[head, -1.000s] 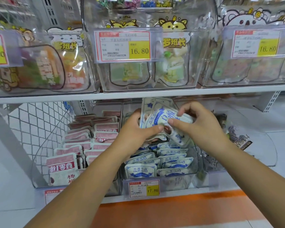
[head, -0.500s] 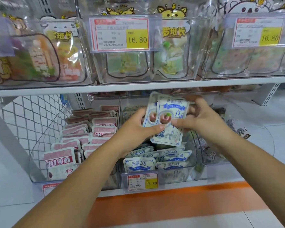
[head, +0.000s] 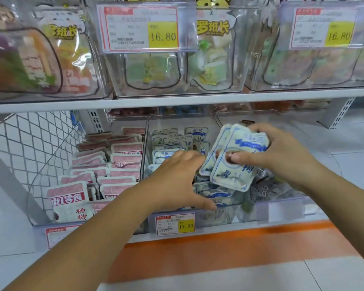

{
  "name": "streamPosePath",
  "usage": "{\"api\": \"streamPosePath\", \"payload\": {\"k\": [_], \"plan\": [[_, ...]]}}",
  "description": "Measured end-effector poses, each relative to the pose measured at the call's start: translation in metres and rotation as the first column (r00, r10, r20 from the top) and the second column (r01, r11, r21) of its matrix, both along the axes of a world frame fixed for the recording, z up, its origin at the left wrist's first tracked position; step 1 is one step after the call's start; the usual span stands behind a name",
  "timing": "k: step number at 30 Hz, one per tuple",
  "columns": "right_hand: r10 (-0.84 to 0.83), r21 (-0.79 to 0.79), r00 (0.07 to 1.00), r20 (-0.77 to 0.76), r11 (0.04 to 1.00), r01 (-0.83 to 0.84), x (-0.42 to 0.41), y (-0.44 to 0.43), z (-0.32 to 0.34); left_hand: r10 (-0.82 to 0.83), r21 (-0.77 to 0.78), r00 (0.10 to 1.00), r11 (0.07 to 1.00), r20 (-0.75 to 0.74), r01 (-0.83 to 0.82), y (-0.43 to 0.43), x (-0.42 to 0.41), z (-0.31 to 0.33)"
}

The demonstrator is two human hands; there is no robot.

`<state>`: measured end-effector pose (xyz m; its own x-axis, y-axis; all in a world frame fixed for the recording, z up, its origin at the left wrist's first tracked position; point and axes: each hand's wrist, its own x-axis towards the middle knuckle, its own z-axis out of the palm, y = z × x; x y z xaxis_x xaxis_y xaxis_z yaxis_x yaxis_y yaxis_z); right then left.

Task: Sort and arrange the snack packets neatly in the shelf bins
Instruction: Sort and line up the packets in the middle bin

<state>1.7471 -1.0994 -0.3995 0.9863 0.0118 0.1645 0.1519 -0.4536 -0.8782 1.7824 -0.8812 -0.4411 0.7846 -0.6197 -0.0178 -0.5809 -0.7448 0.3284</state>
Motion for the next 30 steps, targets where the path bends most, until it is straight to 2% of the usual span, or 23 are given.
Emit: {"api": "streamPosePath", "payload": {"k": [1,2,4,6,8,10,12,21,23,25,27,28,30], "plan": [[-0.018,0.059,1.000,0.003,0.998,0.018,-0.001,-0.003,0.000,-0.010,0.075,0.999,0.997,0.043,0.007,0.001,0.000,-0.003],[-0.011,0.114,1.000,0.008,0.993,0.010,-0.002,-0.004,0.001,0.004,0.070,1.000,0.998,0.021,-0.005,0.002,0.003,-0.006],[0.021,0.172,1.000,-0.002,0.985,-0.020,-0.005,-0.003,0.002,0.041,-0.053,0.998,0.998,-0.057,-0.044,0.002,0.011,-0.012],[0.058,0.171,0.998,-0.034,0.984,-0.051,-0.007,-0.001,0.002,0.045,-0.114,0.999,0.992,-0.019,-0.047,0.000,0.018,-0.015],[0.088,0.040,0.994,-0.068,0.996,-0.086,-0.008,0.000,0.002,0.072,-0.143,0.996,0.988,0.050,-0.064,-0.004,0.022,-0.015],[0.125,-0.171,0.988,-0.087,0.976,-0.139,-0.006,0.004,0.000,0.114,-0.169,0.992,0.980,0.053,-0.104,-0.006,0.026,-0.017],[0.159,-0.292,0.985,-0.072,0.941,-0.173,-0.002,0.010,-0.005,0.142,-0.214,0.989,0.968,0.035,-0.131,-0.005,0.031,-0.017],[0.185,-0.431,0.972,0.148,0.896,-0.105,0.014,0.017,-0.023,0.176,-0.254,0.983,0.954,0.053,-0.157,-0.004,0.041,-0.019],[0.208,-0.580,0.964,0.167,0.811,-0.075,0.010,0.012,-0.031,0.172,-0.264,0.985,0.951,0.026,-0.159,-0.003,0.041,-0.019],[0.261,-0.761,0.954,0.148,0.646,-0.058,0.004,0.006,-0.042,0.173,-0.279,0.985,0.946,-0.003,-0.167,-0.003,0.040,-0.018],[0.293,-0.859,0.952,0.082,0.505,-0.082,-0.001,0.001,-0.049,0.175,-0.283,0.985,0.944,-0.009,-0.170,-0.002,0.040,-0.018],[0.294,-0.860,0.954,0.051,0.498,-0.108,-0.004,-0.001,-0.049,0.175,-0.284,0.985,0.943,-0.011,-0.171,-0.002,0.041,-0.019],[0.301,-0.801,0.952,0.047,0.581,-0.144,-0.009,-0.002,-0.045,0.174,-0.293,0.985,0.940,-0.018,-0.172,-0.003,0.042,-0.020]]}}
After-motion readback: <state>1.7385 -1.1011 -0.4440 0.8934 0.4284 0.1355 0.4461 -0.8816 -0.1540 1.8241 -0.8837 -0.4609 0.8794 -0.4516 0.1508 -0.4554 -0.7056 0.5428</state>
